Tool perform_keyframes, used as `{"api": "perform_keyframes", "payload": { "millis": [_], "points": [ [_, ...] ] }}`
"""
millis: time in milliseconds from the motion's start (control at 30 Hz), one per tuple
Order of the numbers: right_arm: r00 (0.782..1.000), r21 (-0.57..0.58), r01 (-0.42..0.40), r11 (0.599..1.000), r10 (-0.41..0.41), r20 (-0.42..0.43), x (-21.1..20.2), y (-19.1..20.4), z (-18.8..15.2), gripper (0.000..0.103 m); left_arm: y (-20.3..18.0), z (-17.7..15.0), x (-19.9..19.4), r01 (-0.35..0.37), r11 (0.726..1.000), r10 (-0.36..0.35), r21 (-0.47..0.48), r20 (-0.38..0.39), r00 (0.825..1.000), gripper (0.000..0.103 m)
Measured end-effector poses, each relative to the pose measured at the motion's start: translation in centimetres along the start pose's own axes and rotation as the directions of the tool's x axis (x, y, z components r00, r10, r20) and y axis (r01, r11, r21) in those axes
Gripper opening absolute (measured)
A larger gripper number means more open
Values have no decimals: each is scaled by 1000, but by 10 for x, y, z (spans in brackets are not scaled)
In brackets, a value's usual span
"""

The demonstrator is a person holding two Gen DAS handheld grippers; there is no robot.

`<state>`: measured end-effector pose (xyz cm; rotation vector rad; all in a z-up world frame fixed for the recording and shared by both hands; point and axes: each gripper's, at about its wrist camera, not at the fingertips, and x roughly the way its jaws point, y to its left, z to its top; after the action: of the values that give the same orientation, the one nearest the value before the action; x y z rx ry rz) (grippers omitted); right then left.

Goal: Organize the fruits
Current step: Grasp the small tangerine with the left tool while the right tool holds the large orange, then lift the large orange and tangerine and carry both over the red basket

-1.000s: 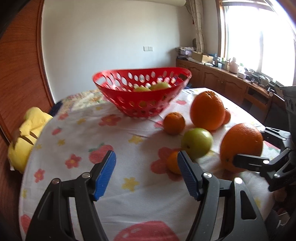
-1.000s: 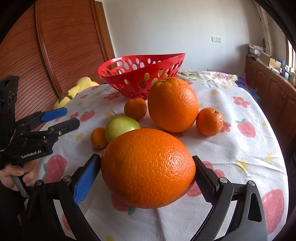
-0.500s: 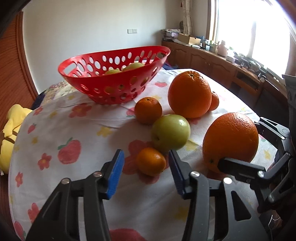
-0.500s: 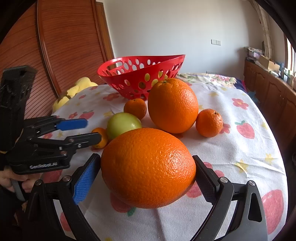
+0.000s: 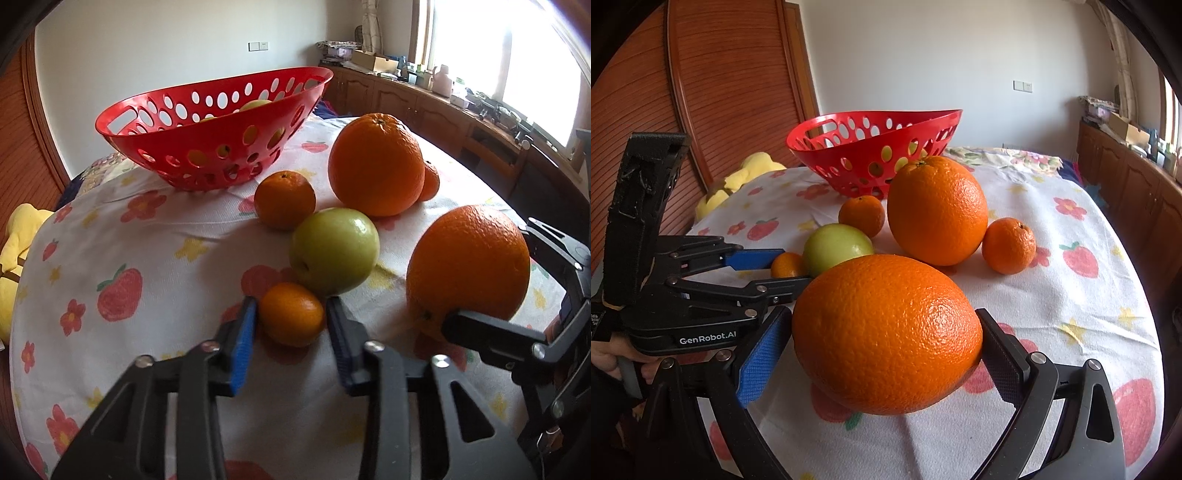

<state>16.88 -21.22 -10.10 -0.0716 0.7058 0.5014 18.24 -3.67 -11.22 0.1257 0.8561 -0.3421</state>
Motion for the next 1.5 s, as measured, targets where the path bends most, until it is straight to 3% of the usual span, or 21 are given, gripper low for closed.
{"api": "perform_keyframes", "payload": {
  "millis": [567,1200,1500],
  "points": [
    [1000,3,-1,1000,1,-1,1,-1,0,98,10,-15,-40,7,999,0,-51,127,992,35],
    [1000,0,-6,1000,6,-1,-8,-3,2,97,14,-6,-56,-3,999,10,-37,184,983,35],
    [998,-20,-31,999,32,47,-28,-10,34,97,27,13,-57,-23,998,34,-52,206,978,35]
  ]
}}
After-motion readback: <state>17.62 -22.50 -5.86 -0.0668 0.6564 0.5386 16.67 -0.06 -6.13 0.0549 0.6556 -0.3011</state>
